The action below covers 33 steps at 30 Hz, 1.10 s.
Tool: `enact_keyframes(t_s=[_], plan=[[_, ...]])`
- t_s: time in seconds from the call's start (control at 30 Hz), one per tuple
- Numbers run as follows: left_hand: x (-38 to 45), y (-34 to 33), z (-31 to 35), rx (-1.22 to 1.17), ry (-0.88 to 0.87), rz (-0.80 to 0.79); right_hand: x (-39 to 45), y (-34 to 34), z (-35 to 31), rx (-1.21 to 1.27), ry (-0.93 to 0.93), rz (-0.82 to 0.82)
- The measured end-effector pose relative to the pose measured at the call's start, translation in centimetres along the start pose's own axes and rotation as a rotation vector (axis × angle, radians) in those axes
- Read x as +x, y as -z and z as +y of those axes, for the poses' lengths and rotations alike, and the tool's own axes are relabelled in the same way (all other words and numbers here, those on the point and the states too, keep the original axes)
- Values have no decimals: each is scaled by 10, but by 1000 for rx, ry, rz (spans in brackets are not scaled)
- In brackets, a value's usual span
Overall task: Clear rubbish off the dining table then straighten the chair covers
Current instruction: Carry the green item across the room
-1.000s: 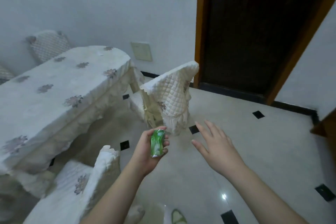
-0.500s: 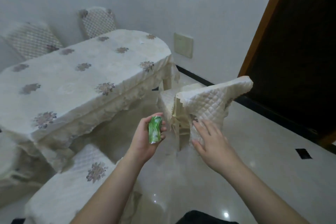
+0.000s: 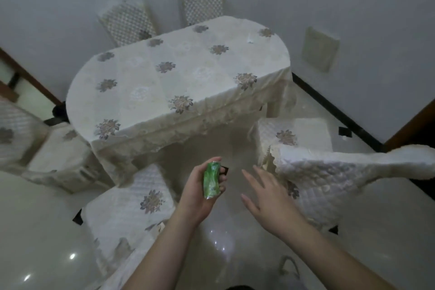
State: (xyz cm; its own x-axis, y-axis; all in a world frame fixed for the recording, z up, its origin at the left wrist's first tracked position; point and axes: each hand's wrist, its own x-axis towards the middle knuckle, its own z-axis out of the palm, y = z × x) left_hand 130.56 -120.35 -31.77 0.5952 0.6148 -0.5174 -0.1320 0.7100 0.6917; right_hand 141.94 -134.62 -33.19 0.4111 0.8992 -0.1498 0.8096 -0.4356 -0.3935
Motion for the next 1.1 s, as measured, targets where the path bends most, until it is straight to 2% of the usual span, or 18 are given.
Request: enact_keyframes(t_s=[0.23, 0.37, 0.5, 0.63, 0.87, 1.1], plan=[[42, -12, 0, -73, -88, 109, 57, -3, 29, 19, 116, -37], [63, 13, -18, -99, -121, 198, 92, -42, 33, 74, 154, -119], [94, 42, -41, -115, -170, 259, 119, -94, 47, 70, 118, -103], [133, 68, -67, -150, -181, 204, 142, -151, 67, 47, 44, -90], [192, 123, -138, -228, -76, 231, 171, -263, 112, -8, -1, -107], [251, 185, -224, -206, -2, 225, 195, -370, 180, -112, 14, -27]])
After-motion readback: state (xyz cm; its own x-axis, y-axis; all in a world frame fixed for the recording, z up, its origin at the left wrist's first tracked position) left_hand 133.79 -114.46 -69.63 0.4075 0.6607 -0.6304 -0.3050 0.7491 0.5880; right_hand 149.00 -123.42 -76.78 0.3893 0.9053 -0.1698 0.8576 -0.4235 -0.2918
